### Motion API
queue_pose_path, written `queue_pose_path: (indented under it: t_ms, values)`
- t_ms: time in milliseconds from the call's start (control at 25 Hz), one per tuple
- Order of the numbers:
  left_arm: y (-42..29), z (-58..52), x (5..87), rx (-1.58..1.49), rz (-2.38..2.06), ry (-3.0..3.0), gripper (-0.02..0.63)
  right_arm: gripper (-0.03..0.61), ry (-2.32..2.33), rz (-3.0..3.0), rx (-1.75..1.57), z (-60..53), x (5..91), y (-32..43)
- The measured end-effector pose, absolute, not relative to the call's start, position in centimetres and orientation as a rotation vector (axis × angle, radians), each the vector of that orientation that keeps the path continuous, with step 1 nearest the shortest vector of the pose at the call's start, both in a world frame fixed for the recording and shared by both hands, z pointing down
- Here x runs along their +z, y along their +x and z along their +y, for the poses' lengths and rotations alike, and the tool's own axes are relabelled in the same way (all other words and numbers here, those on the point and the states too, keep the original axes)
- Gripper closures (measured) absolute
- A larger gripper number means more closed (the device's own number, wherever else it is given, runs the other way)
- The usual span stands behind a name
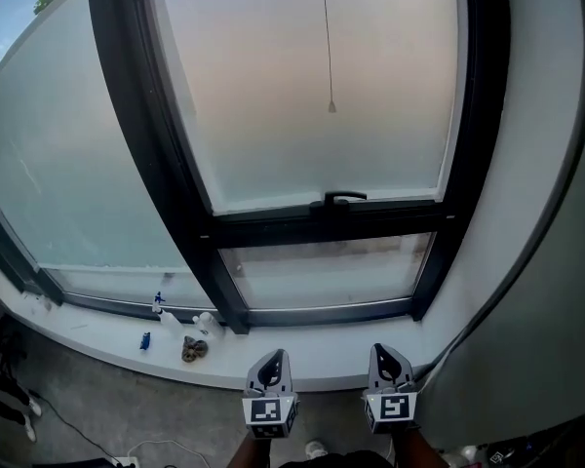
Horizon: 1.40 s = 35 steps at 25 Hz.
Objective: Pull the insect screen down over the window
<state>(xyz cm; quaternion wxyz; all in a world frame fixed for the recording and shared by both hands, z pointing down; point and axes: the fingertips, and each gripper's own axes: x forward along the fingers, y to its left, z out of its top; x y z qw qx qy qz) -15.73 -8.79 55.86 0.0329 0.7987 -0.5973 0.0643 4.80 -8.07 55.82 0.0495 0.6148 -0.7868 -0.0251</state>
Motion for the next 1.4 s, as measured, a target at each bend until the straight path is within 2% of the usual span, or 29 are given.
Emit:
queue_pose_path:
  t_ms: [840,1400]
  values:
    - [-12.4,-21.1,55.3,0.132,-1.744,2.527,0.611,0.575,1.818,-2.451,-0.091,-19.4,55.4,4.6]
    - [-10.9,-28.7,53.9,0.126,-1.875,2.424,0.612,0.575,1.701,-2.574,-0.114,-28.1,53.4,6.2]
